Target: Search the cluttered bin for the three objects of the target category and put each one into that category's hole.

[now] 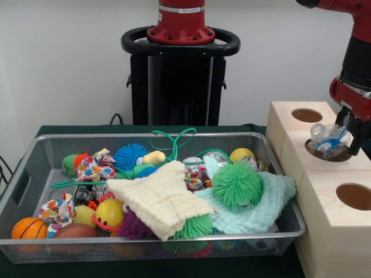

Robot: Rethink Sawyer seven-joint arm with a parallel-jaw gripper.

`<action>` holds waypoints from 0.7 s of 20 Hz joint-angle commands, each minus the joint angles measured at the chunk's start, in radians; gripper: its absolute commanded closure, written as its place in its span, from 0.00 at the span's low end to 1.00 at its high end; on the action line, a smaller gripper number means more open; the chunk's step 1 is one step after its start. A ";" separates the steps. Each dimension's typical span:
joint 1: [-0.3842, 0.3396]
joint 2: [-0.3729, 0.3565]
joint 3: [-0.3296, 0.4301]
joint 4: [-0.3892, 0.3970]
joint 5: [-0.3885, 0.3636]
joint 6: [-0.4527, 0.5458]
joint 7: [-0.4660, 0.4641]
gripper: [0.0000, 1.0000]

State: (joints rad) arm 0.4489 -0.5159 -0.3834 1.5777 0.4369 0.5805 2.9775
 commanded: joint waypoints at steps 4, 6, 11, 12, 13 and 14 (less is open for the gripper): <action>-0.011 0.017 0.107 0.076 0.037 0.049 0.137 0.00; -0.010 0.015 0.108 0.075 0.035 0.054 0.134 0.00; -0.018 0.005 0.118 0.074 0.029 0.057 0.110 0.00; -0.018 0.002 0.118 0.075 0.027 0.062 0.108 0.00; -0.018 -0.001 0.118 0.076 0.026 0.067 0.106 0.00; -0.019 -0.004 0.117 0.077 0.024 0.073 0.105 0.00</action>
State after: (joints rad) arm 0.4488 -0.5165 -0.3761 1.5787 0.4369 0.5805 2.9775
